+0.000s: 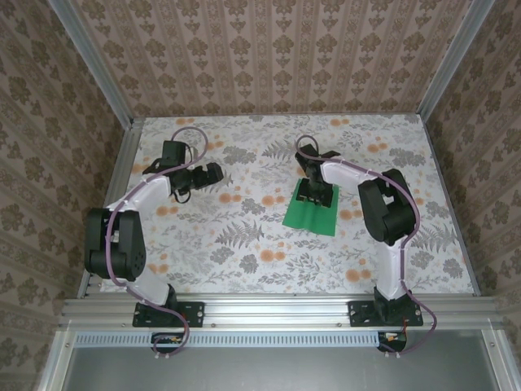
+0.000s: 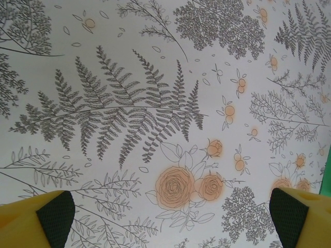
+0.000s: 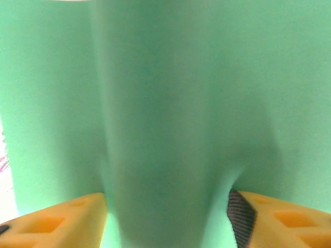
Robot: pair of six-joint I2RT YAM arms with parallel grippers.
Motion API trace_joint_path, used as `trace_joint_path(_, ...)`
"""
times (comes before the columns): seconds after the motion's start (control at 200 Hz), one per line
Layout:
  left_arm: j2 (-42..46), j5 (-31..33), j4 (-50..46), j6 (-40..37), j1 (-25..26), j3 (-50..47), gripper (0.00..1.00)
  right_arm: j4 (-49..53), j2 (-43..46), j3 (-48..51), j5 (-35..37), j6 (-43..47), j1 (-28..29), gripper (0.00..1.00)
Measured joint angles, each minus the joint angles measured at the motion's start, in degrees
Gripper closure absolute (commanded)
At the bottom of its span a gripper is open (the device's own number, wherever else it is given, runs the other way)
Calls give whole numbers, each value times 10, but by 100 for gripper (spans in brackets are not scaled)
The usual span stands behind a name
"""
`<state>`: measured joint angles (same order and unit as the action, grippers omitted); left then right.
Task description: Fold a paper plane with a square sheet of paper (pick it up from the middle)
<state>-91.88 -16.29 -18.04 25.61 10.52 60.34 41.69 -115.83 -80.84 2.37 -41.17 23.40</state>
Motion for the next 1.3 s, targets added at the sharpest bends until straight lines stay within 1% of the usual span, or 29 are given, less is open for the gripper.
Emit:
trace_joint_path(0.05,0,0,0,3,4,0,2,-19,8,11,-25,-4,0,57)
trace_joint_path(0.14,0,-5,0,13,14,0,4,-61,21,32,-81,-3,0,63)
trace_joint_path(0.31,1,-30,9,43,40,-15,11,-160,55,68,-203,-13,1,67)
trace_joint_path(0.435,1,-50,21,70,63,-29,19,-254,71,87,-299,-33,1,68)
trace_joint_path(0.535,1,-66,40,90,83,-35,25,-313,72,100,-350,-46,2,70)
trace_joint_path(0.635,1,-75,59,105,101,-35,33,-344,70,110,-386,-54,2,70)
trace_joint_path(0.74,1,-81,75,115,116,-35,36,-360,67,116,-410,-55,1,70)
trace_joint_path(0.925,-11,-84,88,122,134,-31,38,-360,53,123,-427,-37,-3,69)
trace_joint_path(1.12,-36,-83,95,124,149,-28,39,-297,31,121,-407,25,-5,69)
trace_joint_path(1.3,-42,-83,96,126,151,-28,38,-245,10,104,-383,71,-5,70)
